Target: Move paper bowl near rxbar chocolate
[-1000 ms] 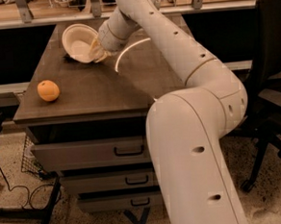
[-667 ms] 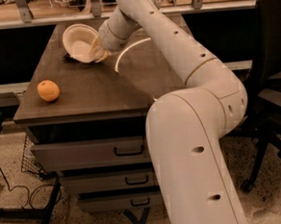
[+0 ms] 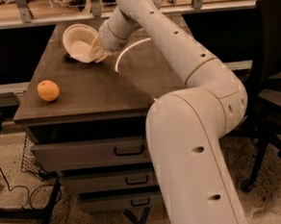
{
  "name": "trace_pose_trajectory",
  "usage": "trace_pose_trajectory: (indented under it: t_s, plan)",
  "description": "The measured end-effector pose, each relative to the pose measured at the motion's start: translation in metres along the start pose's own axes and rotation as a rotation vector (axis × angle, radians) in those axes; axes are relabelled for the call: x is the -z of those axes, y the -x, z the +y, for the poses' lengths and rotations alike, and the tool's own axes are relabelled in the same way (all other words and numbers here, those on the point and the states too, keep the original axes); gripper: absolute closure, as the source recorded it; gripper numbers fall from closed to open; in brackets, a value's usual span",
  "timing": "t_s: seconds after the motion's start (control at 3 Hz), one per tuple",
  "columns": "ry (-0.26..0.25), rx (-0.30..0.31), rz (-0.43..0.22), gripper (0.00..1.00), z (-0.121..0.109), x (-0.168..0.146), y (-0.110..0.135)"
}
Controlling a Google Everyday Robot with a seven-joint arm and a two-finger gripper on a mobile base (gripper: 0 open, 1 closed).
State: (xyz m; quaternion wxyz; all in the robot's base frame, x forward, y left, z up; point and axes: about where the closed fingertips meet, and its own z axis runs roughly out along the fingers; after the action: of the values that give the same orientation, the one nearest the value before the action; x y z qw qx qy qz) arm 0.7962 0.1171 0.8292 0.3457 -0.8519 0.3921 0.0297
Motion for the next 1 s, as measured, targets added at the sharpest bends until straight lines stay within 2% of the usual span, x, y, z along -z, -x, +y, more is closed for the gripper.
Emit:
trace_pose_trajectory:
  t_s: [0.33, 1.0]
  plan:
    - [0.000, 0.000, 0.000, 0.83, 0.0000, -0.0002, 0.0000]
    - [0.001, 0.000, 0.000, 0.36, 0.0001, -0.0005, 0.0001]
